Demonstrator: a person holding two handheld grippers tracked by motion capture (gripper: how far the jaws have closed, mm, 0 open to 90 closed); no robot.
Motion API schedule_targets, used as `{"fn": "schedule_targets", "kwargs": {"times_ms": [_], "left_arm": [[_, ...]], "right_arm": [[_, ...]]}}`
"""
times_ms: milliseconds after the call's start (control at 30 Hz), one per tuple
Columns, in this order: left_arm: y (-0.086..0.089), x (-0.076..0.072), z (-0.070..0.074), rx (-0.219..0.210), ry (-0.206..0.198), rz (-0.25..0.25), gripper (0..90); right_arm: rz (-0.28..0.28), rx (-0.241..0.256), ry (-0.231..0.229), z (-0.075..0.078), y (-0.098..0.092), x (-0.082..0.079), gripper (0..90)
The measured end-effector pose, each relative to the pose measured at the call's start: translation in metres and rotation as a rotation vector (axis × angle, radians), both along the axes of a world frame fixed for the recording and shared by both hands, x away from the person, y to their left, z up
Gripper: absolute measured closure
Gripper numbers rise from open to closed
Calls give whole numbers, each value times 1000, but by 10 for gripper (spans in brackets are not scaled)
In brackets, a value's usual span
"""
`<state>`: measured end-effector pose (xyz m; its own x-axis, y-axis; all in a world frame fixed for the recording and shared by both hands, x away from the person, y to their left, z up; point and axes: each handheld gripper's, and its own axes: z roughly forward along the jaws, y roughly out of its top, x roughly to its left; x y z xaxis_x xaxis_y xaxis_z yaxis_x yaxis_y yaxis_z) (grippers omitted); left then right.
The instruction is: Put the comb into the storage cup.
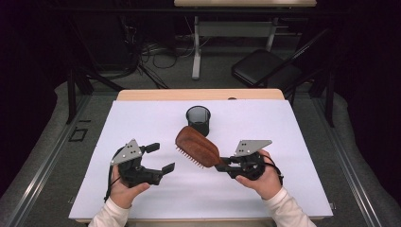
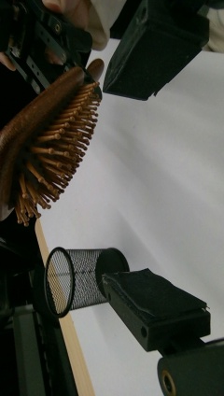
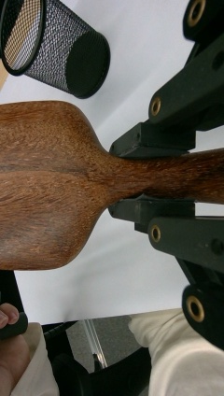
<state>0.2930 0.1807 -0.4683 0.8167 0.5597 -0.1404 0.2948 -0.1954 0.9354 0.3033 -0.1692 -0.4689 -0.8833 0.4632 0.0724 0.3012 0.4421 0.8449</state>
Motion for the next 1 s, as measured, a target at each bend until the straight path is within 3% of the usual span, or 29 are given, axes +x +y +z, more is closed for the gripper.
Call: {"fn": "schedule_targets", "kwargs": {"times_ms": [167,433,1000], "left_arm": [[-2,1,5,-21,-2,-9,84],[-3,3,12,-53,39,-20,84],[-13,16,28,-45,95,-9,83]], "right_arm": [[-4,4,-6,1,-1,0,723],[-29,10,-45,1,-1,-2,723],[-107,27,-130,0,1,-6,723]]}}
